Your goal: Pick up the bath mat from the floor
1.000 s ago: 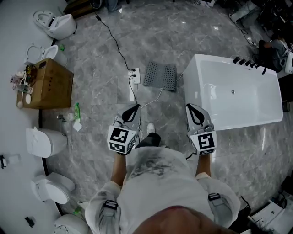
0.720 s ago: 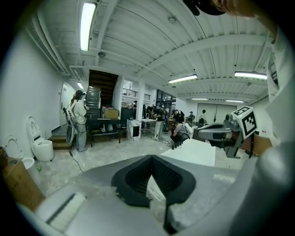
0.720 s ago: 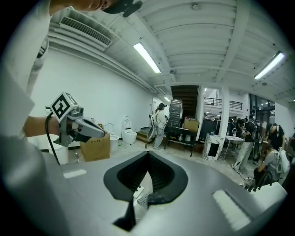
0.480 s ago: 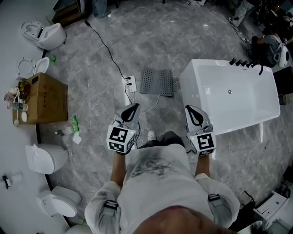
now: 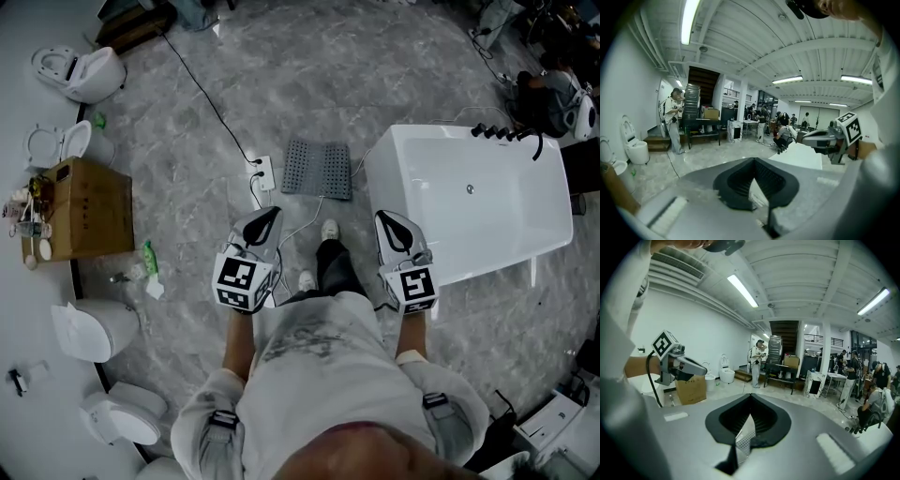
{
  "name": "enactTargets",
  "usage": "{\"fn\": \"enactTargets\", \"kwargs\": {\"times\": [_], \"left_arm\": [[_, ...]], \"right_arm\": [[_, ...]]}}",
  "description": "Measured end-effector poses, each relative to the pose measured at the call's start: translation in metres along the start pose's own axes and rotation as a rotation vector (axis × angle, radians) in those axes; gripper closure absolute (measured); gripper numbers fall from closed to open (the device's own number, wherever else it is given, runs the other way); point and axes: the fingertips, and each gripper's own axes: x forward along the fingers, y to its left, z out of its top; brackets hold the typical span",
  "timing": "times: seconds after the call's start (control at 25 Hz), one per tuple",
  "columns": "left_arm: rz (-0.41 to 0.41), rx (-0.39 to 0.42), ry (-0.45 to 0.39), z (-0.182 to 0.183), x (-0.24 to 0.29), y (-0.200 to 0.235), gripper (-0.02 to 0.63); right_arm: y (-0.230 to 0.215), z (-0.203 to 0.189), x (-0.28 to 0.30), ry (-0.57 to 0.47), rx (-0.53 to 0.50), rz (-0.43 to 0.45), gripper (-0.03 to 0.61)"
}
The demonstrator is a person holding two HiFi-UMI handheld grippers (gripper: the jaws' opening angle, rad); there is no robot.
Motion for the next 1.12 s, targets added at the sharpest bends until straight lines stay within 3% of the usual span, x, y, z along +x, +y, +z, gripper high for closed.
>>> {"fn": "enactTargets", "kwargs": {"times": [0.64,1.12], "left_arm": [[0.070,-0.040,0.065,0.049,0.135,0.067,0.609],[0.074,-0.043,0.126,0.023,0.219,0.096,0.609]], "right_arm": [[-0.120,0.006,0.133,0.077,0.008,0.110,0.577],[-0.179,-0.046,0.189,0.181,0.072,0.092,0.577]]}}
